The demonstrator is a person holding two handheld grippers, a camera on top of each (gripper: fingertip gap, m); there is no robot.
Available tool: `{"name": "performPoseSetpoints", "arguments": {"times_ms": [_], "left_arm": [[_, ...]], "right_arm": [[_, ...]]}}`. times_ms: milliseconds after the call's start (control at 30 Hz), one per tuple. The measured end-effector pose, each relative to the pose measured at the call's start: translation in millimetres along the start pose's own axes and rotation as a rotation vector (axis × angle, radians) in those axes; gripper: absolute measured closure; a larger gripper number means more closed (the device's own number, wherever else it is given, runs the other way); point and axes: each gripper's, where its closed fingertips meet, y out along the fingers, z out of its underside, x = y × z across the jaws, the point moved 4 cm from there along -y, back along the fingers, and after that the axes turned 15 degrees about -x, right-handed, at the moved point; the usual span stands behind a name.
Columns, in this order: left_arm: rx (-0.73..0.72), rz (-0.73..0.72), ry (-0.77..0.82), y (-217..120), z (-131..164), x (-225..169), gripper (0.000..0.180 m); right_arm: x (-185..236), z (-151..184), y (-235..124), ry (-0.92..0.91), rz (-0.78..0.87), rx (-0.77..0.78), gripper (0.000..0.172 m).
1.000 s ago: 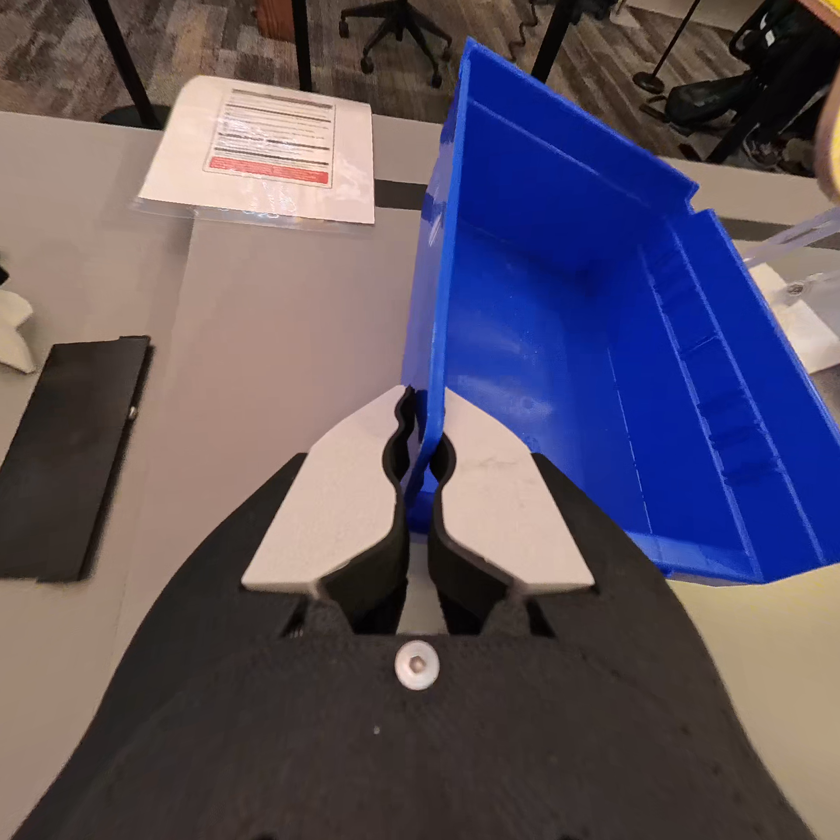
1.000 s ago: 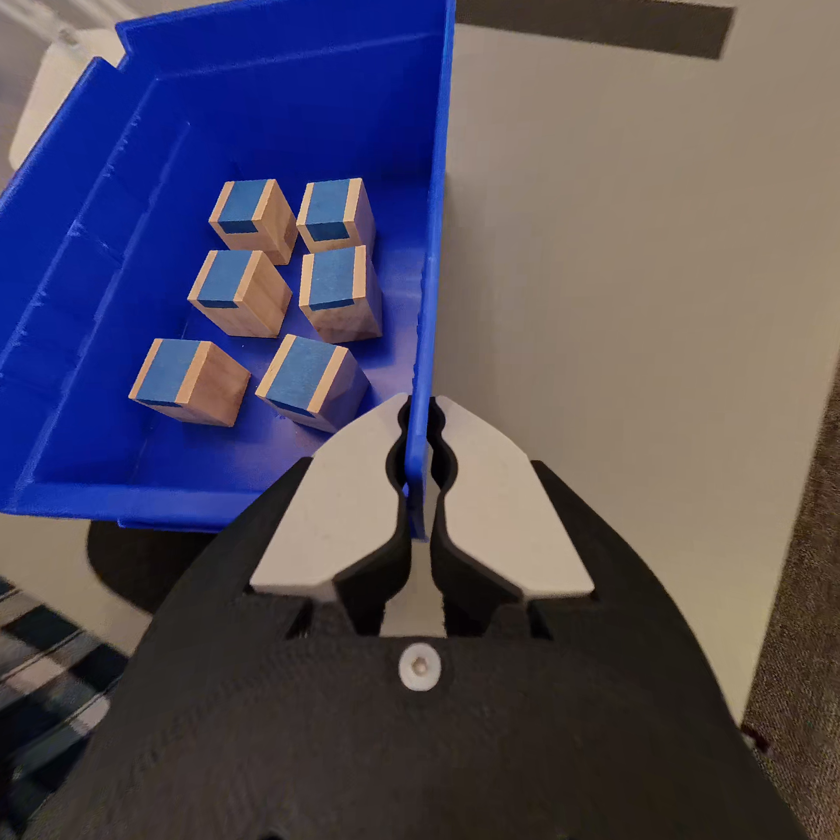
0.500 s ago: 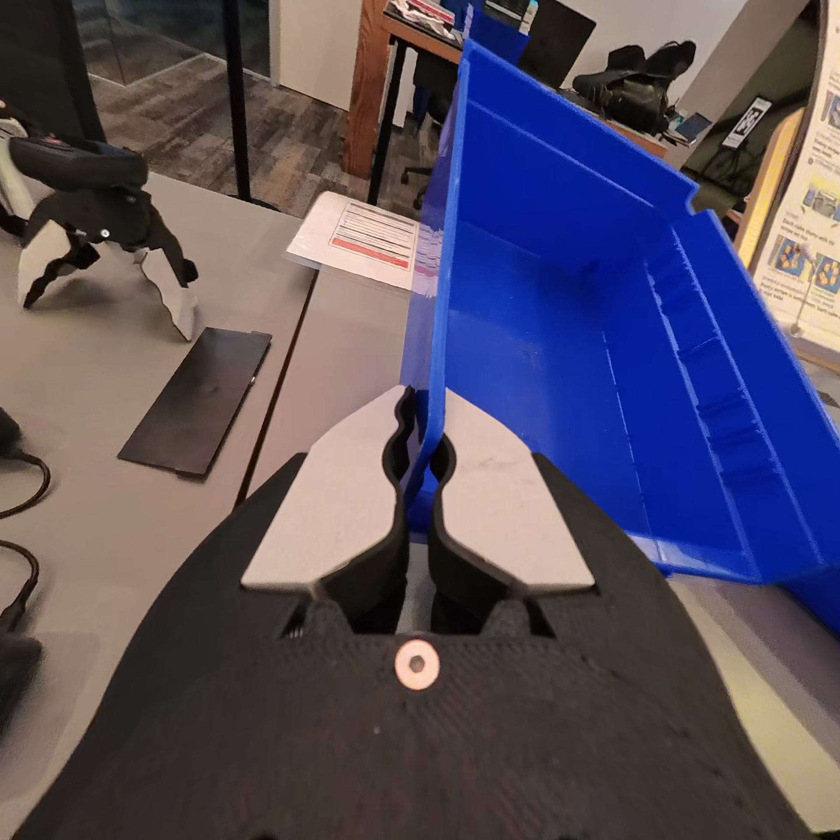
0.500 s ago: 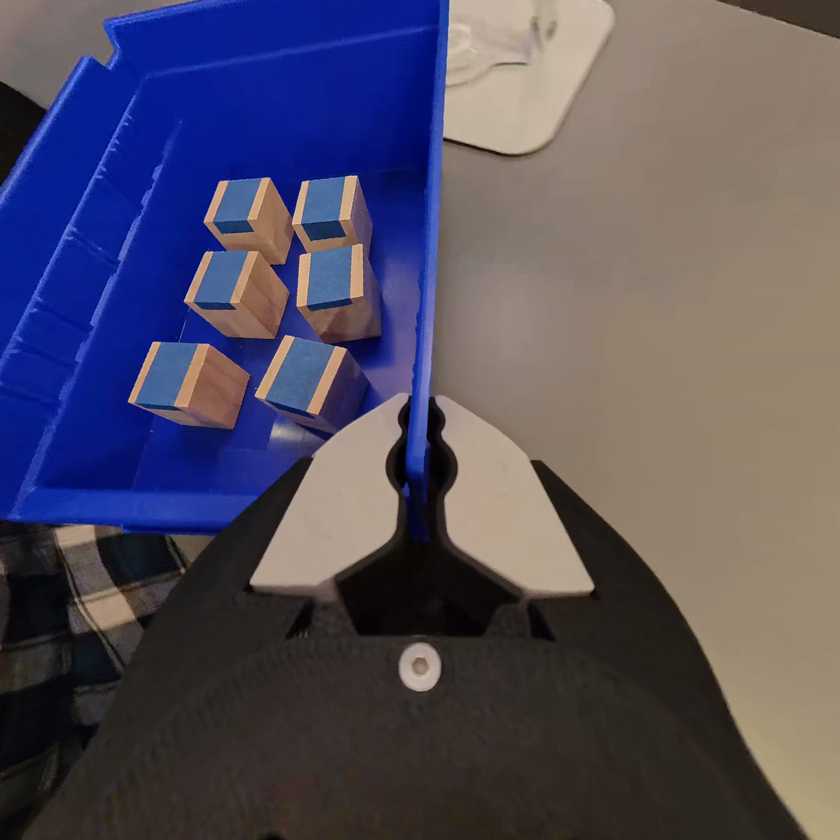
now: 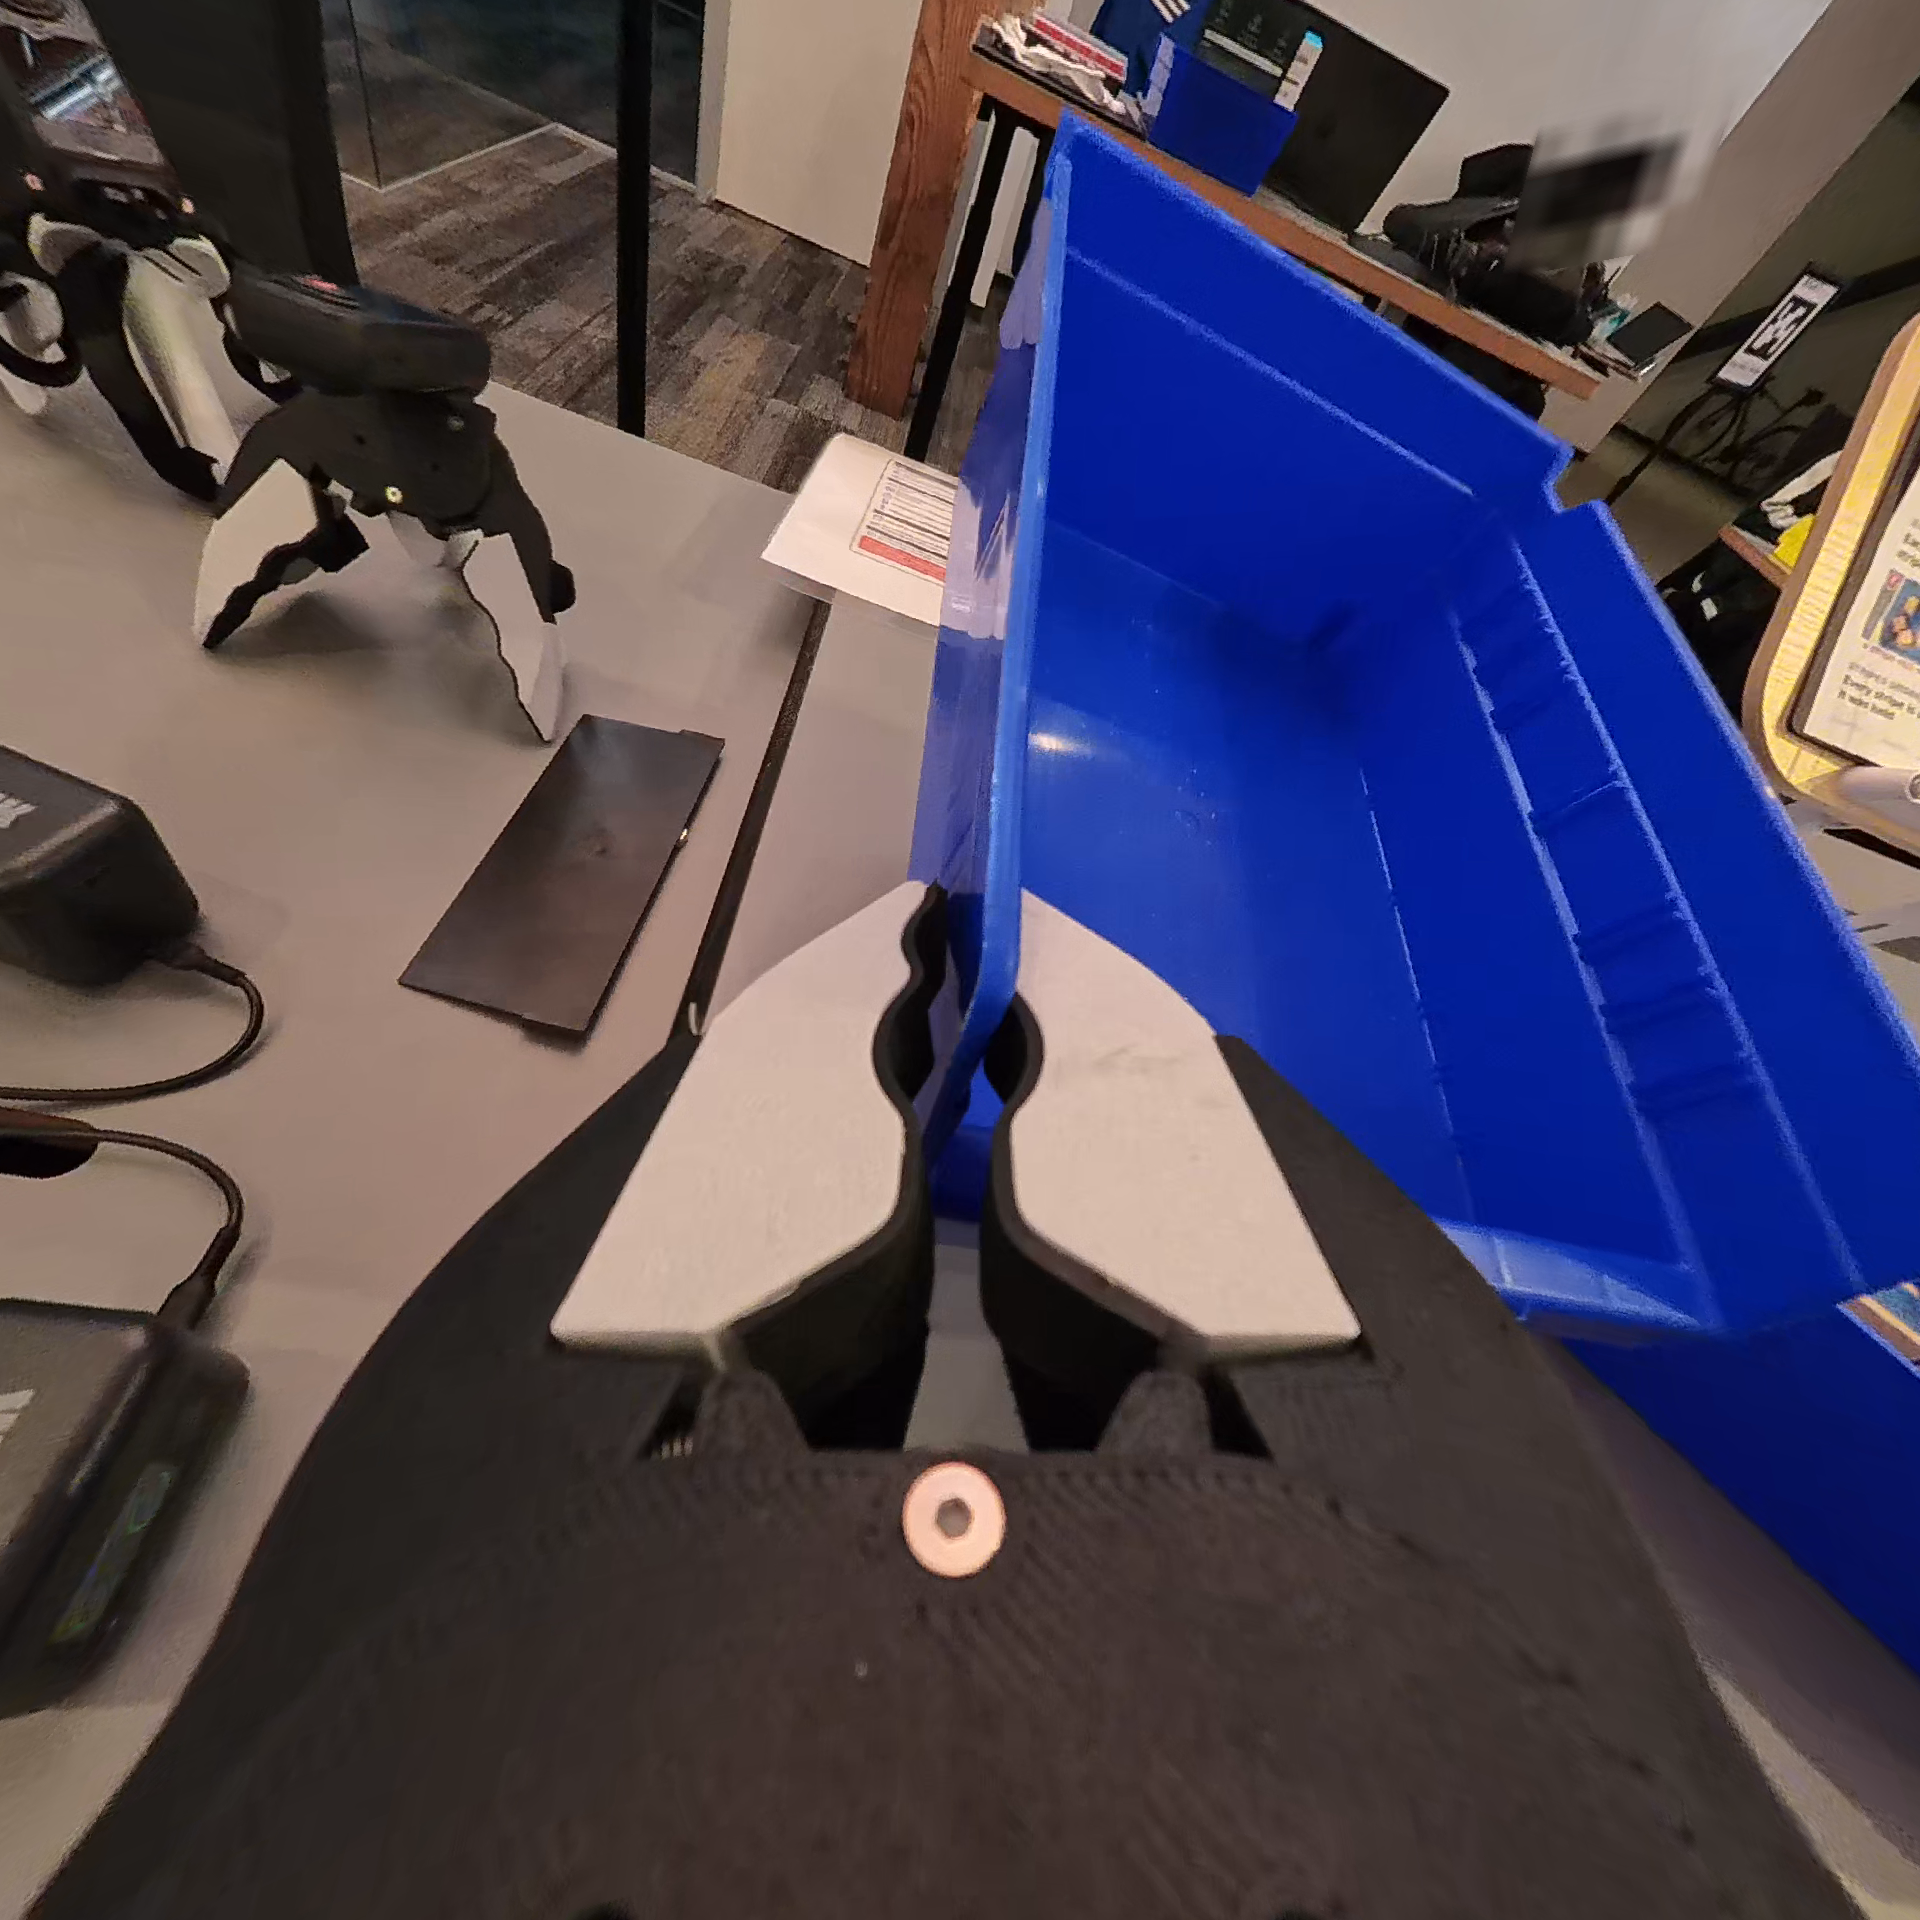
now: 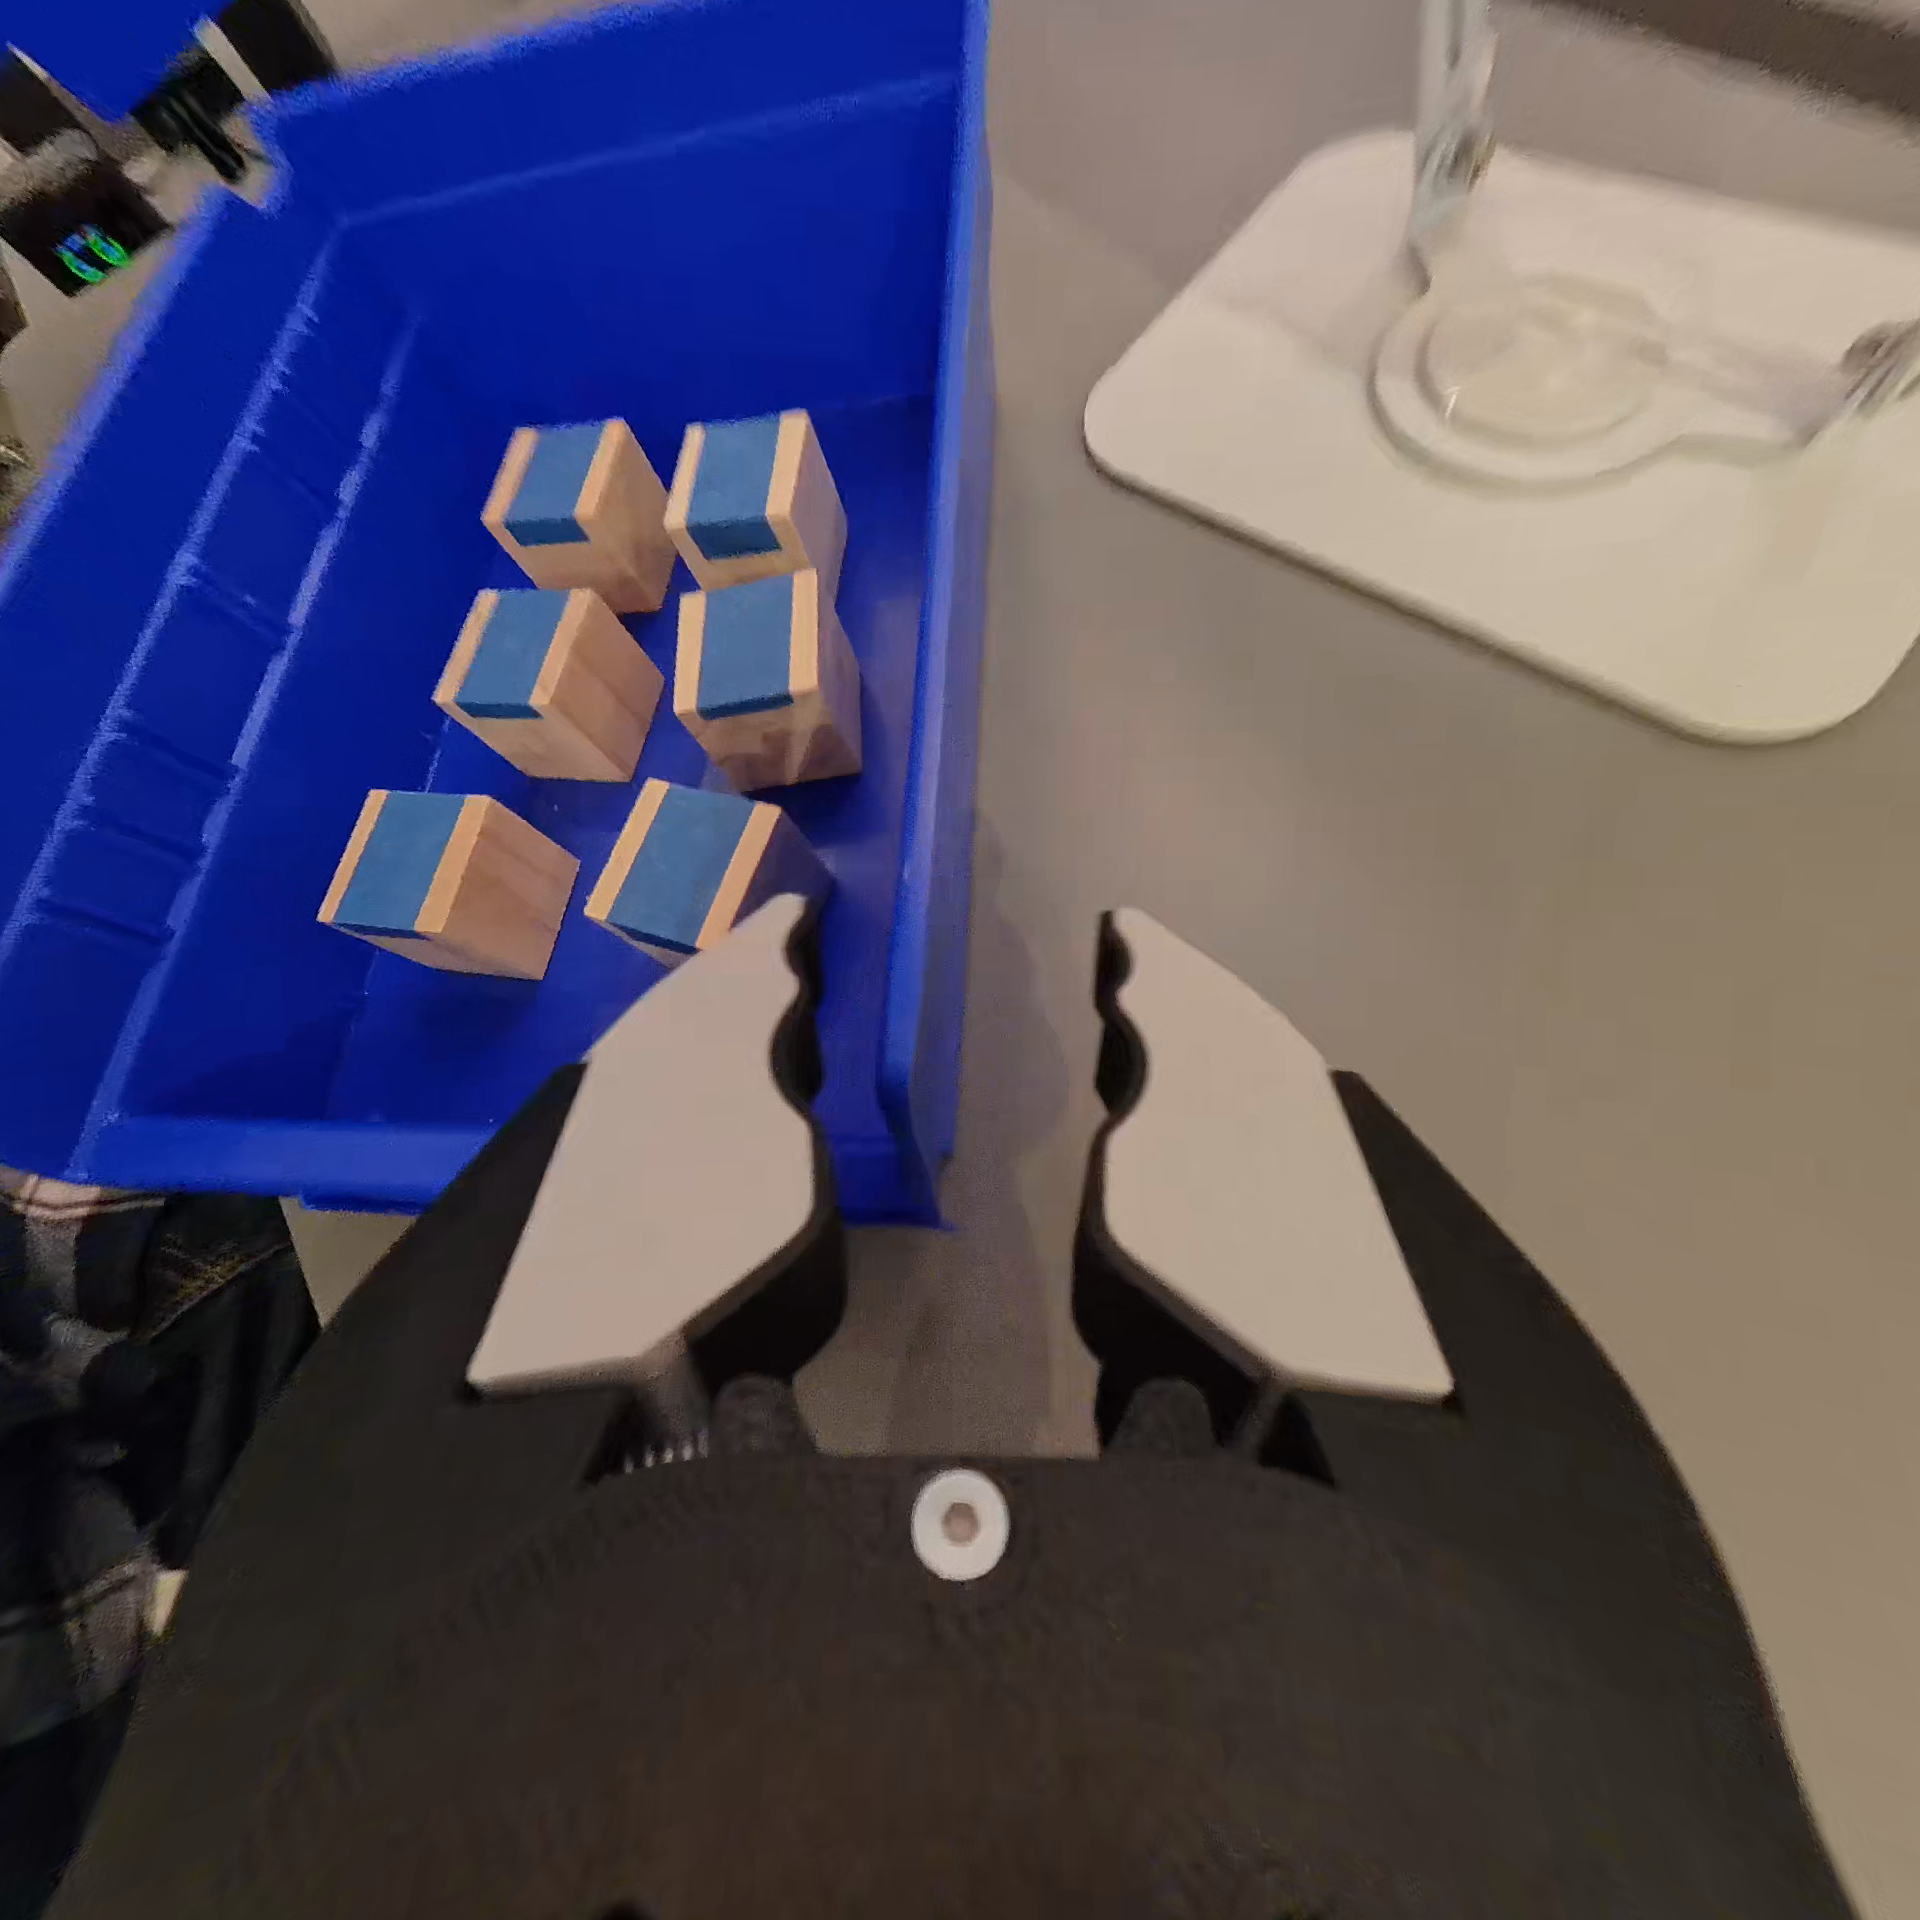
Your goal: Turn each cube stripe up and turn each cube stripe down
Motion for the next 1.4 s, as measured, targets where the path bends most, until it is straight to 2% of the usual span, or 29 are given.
{"name": "performPoseSetpoints", "arguments": {"times_ms": [33, 100, 167, 200, 300, 467, 700, 933, 1100, 1400], "left_arm": [[-0.005, -0.002, -0.002, -1, -1, 1, 0.175], [-0.015, -0.007, -0.002, -4, -5, 4, 0.175], [-0.025, -0.011, 0.001, -6, -8, 5, 0.175], [-0.029, -0.013, 0.003, -6, -10, 5, 0.175], [-0.039, -0.017, 0.007, -5, -12, 4, 0.175], [-0.045, -0.019, 0.009, -4, -14, -1, 0.175], [-0.073, -0.006, 0.01, -5, -23, -4, 0.174], [-0.087, -0.004, -0.023, -5, -23, 6, 0.174], [-0.117, -0.028, -0.042, -11, -28, 18, 0.175], [-0.188, -0.106, -0.043, -32, -44, 40, 0.175]], "right_arm": [[-2, -8, -6, -0.039, -0.001, -0.033, 0.118], [-3, -26, -29, -0.173, -0.014, -0.085, 0.115], [23, -42, -53, -0.368, -0.202, -0.125, 0.128], [40, -41, -59, -0.479, -0.306, -0.087, 0.129], [79, -19, -51, -0.735, -0.496, 0.094, 0.12], [105, 44, -4, -0.957, -0.673, 0.377, 0.136], [120, 36, 33, -0.92, -0.792, 0.379, 0.149], [117, 6, 107, -0.857, -0.75, 0.369, 0.149], [111, -26, 181, -0.788, -0.639, 0.374, 0.149], [111, -87, 331, -0.59, -0.292, 0.376, 0.149]]}}
